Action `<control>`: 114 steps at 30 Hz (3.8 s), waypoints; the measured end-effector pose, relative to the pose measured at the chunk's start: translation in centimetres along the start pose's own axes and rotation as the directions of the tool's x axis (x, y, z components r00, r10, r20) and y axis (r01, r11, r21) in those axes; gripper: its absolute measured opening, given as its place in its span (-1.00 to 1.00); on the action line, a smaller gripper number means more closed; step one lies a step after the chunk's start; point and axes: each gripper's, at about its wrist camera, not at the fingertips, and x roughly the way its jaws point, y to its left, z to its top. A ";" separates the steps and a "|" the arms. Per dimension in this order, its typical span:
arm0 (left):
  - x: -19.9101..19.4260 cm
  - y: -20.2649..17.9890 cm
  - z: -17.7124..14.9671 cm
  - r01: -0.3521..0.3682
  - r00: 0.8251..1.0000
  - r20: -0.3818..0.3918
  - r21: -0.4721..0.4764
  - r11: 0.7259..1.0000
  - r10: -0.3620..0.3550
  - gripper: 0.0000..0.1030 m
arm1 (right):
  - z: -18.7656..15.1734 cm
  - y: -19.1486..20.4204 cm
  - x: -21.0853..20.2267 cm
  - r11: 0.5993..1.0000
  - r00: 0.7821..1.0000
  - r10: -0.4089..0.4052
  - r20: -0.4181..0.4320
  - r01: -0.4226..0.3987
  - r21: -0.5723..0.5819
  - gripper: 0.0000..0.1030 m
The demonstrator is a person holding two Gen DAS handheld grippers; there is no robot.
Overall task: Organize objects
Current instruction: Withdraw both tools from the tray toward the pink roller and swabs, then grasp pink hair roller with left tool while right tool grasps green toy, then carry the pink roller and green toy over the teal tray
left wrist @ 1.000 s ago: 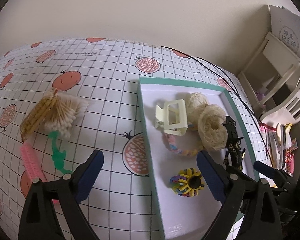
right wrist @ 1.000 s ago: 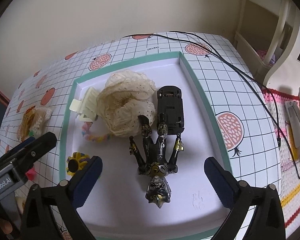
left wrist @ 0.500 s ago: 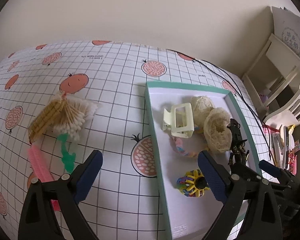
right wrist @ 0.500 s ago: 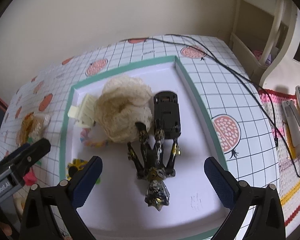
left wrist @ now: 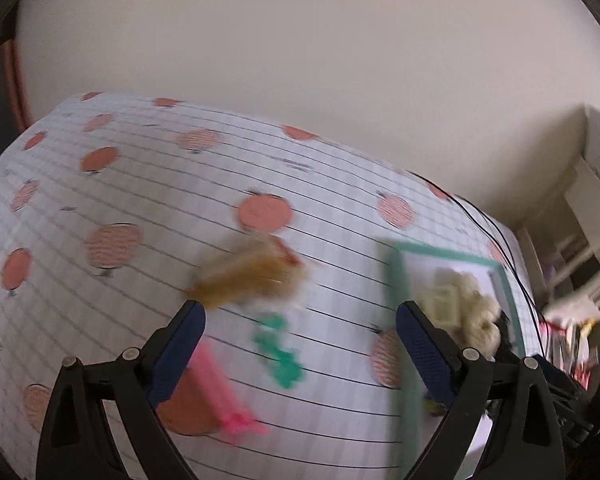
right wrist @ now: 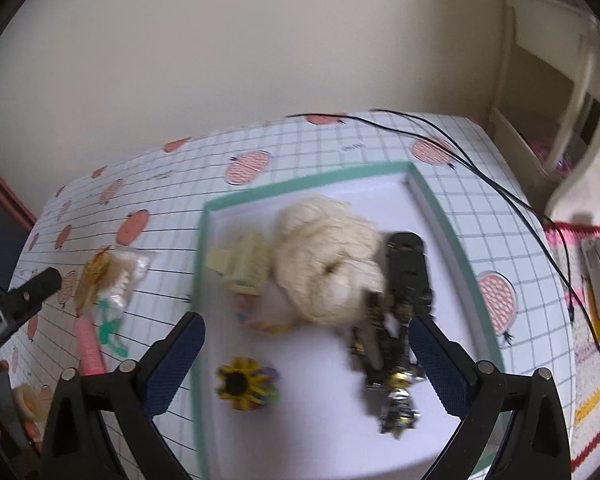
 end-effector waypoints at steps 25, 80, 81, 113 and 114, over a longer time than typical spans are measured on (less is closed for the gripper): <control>2.6 9.0 -0.4 -0.078 0.977 -0.207 -0.128 0.989 0.050 0.87 | -2.3 15.1 3.5 0.952 0.986 0.160 -0.057 -0.169 -0.255 0.90; 6.8 7.6 -2.2 -0.011 0.949 -0.314 -0.080 0.997 -0.015 -0.37 | -4.6 18.4 7.2 0.912 0.959 0.231 -0.165 -0.273 -0.305 -0.61; 6.8 7.7 -2.2 -0.010 0.949 -0.315 -0.082 0.997 -0.016 -0.38 | -4.6 18.4 7.2 0.912 0.959 0.233 -0.164 -0.274 -0.306 -0.61; 5.0 10.2 -2.0 -0.116 0.945 -0.321 -0.137 0.984 0.066 -0.44 | -3.5 15.7 5.0 0.925 0.962 0.240 -0.128 -0.266 -0.272 -0.61; 5.0 10.3 -2.0 -0.122 0.943 -0.325 -0.140 0.983 0.071 -0.44 | -3.5 15.7 5.0 0.925 0.962 0.240 -0.129 -0.267 -0.270 -0.61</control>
